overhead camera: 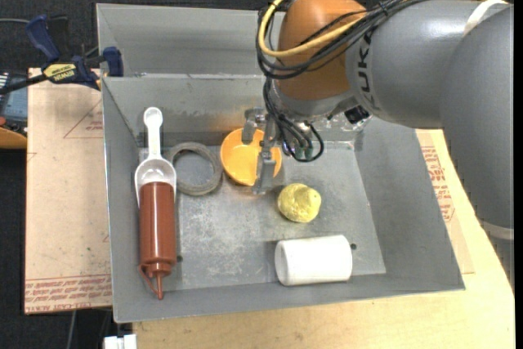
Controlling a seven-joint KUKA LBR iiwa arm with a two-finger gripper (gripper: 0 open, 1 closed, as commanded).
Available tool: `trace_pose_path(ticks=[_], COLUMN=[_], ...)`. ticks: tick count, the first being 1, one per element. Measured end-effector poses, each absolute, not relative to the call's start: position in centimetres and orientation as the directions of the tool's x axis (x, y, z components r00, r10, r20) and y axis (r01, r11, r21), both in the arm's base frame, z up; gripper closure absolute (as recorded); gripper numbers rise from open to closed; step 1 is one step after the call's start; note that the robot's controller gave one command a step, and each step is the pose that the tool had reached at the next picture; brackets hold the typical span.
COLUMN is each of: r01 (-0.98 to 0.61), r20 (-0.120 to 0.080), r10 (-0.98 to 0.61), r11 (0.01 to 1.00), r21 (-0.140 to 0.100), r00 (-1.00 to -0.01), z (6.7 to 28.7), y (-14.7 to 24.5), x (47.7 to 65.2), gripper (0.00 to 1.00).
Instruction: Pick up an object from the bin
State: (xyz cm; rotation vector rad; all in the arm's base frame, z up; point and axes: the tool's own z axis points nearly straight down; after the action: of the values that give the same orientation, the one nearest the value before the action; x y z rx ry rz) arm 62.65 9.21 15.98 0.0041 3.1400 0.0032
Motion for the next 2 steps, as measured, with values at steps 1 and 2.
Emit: trace_pose_path(ticks=[1,2], r01=[0.003,-0.193], r20=[-0.002,-0.003], r10=[0.003,-0.193], r11=[1.0,0.981], r21=[0.002,0.004], r00=[-1.0,-0.981], z=[16.0,12.4], y=[9.2,14.5], x=[62.7,62.6], gripper=[0.0,0.0])
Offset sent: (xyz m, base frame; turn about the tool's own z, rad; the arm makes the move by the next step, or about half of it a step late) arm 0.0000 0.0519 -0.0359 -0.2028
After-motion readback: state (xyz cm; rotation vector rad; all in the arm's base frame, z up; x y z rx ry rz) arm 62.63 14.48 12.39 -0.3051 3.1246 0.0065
